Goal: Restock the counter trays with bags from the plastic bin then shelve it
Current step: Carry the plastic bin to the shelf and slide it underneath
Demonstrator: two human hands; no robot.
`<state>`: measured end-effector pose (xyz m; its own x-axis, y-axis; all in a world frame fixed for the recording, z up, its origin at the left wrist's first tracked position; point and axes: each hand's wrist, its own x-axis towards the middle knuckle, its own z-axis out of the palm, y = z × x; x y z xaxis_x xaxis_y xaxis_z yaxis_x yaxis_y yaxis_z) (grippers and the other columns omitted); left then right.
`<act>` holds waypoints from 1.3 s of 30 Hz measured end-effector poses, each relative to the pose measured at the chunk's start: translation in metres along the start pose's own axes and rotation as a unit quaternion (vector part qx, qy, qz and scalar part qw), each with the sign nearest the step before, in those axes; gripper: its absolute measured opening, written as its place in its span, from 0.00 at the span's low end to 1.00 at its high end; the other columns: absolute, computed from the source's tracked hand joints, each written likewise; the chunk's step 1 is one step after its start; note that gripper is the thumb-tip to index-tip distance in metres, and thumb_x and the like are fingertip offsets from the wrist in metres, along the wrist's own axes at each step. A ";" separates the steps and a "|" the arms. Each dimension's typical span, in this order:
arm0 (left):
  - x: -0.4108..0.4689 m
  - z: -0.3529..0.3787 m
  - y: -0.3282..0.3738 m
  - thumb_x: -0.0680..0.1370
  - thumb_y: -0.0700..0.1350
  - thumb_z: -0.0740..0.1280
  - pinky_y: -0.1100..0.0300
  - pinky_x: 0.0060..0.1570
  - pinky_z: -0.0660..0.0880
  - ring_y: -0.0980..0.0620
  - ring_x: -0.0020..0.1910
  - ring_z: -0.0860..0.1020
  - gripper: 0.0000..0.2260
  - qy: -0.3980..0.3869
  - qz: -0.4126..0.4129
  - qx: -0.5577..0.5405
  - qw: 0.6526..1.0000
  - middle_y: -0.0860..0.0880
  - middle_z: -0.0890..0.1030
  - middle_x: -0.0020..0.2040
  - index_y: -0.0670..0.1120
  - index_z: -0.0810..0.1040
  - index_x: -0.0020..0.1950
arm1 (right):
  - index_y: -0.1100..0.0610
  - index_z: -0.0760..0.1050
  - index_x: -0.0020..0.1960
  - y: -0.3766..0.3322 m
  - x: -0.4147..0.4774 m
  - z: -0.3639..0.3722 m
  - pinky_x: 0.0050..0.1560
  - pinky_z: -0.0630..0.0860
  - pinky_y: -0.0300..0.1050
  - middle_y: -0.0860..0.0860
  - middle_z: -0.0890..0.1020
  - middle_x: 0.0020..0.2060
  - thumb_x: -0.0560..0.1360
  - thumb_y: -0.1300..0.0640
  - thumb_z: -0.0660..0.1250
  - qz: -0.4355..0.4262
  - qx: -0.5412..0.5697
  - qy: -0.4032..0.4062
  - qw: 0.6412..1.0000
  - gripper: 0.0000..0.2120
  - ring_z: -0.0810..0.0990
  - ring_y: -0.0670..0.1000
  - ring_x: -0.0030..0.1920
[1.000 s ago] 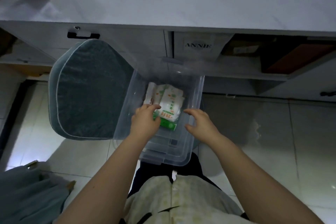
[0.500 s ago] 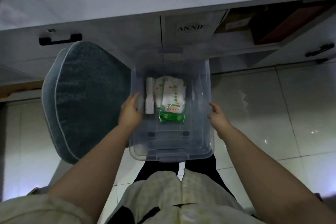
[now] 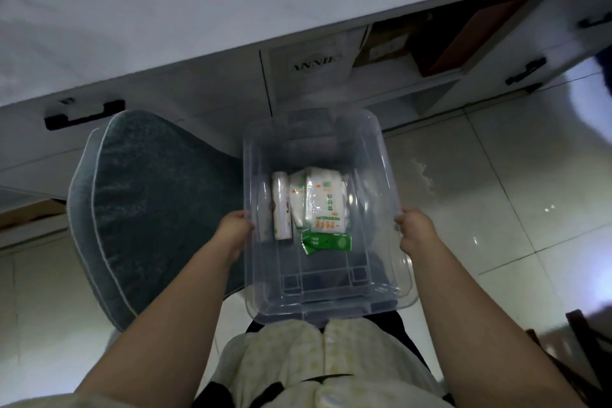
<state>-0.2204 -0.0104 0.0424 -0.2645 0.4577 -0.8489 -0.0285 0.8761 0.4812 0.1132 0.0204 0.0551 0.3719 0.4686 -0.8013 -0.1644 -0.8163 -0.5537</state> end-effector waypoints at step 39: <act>-0.312 0.694 0.278 0.60 0.28 0.63 0.52 0.41 0.79 0.46 0.50 0.82 0.35 -0.419 0.398 0.034 0.815 0.46 0.82 0.53 0.52 0.77 0.63 | 0.46 0.70 0.68 -0.173 0.010 -0.727 0.65 0.66 0.60 0.46 0.74 0.67 0.68 0.57 0.71 -0.301 0.258 -0.059 0.916 0.29 0.72 0.54 0.66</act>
<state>0.5234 0.1959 0.2889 0.5796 0.8031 -0.1384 -0.1078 0.2439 0.9638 0.8096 -0.0797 0.3074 0.4403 0.8401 -0.3168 -0.3824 -0.1437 -0.9128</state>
